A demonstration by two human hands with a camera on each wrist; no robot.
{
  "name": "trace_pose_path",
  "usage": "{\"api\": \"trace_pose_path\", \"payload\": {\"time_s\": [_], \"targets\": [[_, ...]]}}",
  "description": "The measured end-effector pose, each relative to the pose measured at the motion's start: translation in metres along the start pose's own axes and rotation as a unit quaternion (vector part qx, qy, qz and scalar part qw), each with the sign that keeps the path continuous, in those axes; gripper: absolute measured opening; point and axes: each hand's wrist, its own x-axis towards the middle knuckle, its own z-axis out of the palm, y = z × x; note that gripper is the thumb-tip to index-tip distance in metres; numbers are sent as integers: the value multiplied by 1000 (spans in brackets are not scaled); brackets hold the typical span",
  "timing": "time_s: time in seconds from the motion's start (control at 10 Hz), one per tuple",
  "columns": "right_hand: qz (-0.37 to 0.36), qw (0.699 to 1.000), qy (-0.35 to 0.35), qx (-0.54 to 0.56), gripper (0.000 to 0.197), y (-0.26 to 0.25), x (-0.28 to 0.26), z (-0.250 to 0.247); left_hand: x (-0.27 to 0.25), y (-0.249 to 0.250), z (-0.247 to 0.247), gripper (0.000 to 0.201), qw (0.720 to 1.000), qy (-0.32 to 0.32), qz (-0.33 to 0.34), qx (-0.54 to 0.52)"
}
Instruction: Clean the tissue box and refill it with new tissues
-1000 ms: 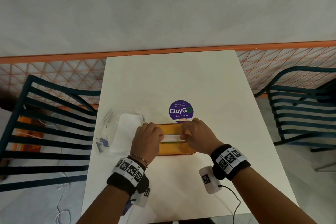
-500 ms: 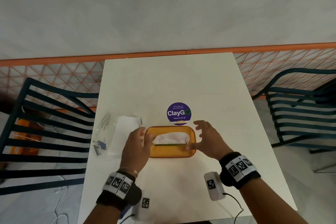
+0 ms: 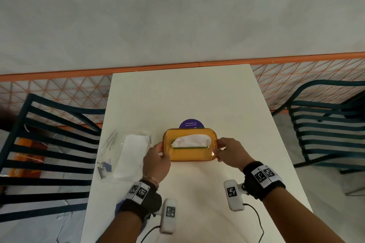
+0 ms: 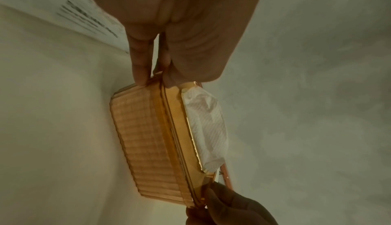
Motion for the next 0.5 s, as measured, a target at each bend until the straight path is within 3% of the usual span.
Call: {"api": "trace_pose_path", "payload": {"time_s": [0.2, 0.4, 0.5], "targets": [[4, 999, -1, -35, 22, -15, 23, -25, 24, 24, 15, 28, 1000, -9, -7, 0], [12, 1000, 8, 0, 29, 1, 29, -22, 21, 25, 19, 27, 1000, 6, -9, 5], [13, 999, 34, -19, 47, 15, 25, -22, 12, 8, 23, 44, 999, 18, -36, -4]]}}
